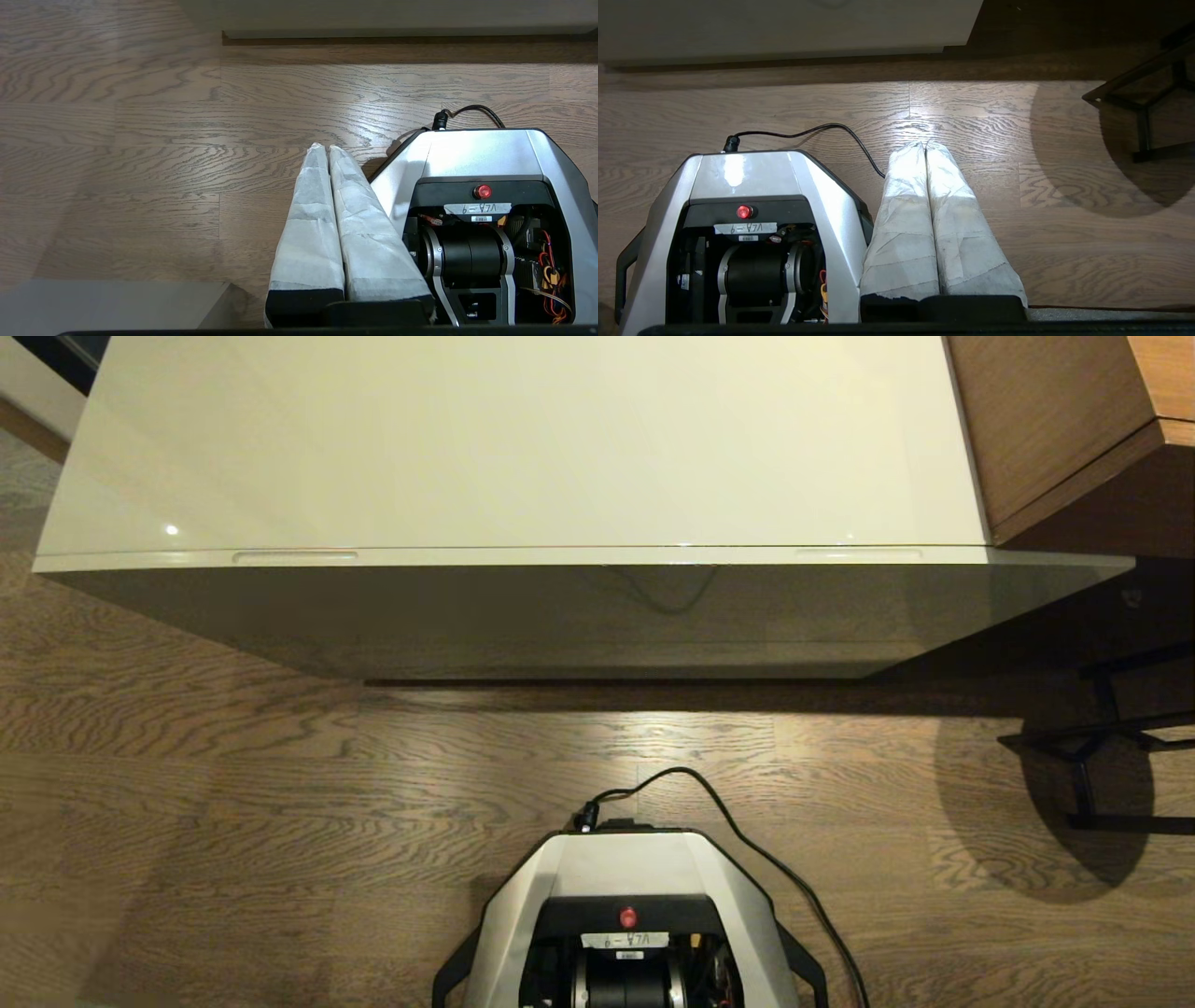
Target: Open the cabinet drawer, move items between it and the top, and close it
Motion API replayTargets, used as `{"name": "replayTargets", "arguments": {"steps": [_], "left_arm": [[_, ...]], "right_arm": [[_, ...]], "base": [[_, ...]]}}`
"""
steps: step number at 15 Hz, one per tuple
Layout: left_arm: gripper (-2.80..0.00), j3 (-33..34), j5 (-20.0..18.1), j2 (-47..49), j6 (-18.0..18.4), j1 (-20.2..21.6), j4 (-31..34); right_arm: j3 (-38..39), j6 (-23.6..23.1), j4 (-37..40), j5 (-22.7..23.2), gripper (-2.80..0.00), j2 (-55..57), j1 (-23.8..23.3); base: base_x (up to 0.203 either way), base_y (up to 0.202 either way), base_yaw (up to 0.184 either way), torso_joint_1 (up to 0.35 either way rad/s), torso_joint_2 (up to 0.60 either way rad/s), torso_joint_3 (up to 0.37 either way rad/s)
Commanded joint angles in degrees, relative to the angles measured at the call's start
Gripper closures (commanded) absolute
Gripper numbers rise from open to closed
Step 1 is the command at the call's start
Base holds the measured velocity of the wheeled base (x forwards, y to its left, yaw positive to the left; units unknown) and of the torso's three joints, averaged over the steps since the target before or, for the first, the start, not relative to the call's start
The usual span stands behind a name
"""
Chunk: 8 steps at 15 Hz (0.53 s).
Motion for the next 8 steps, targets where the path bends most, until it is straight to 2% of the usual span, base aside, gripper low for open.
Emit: {"name": "replayTargets", "arguments": {"steps": [1, 8], "left_arm": [[0.0, 0.0, 0.02, 0.09, -0.01, -0.04, 0.02], [0.0, 0.0, 0.02, 0.09, -0.01, 0.04, 0.02]], "right_arm": [[0.09, 0.07, -0.03, 0.0, 0.0, 0.04, 0.09], [0.09, -0.02, -0.03, 0.0, 0.0, 0.04, 0.09]], "base": [[0.0, 0.0, 0.0, 0.0, 0.0, 0.0], [0.0, 0.0, 0.0, 0.0, 0.0, 0.0]]}}
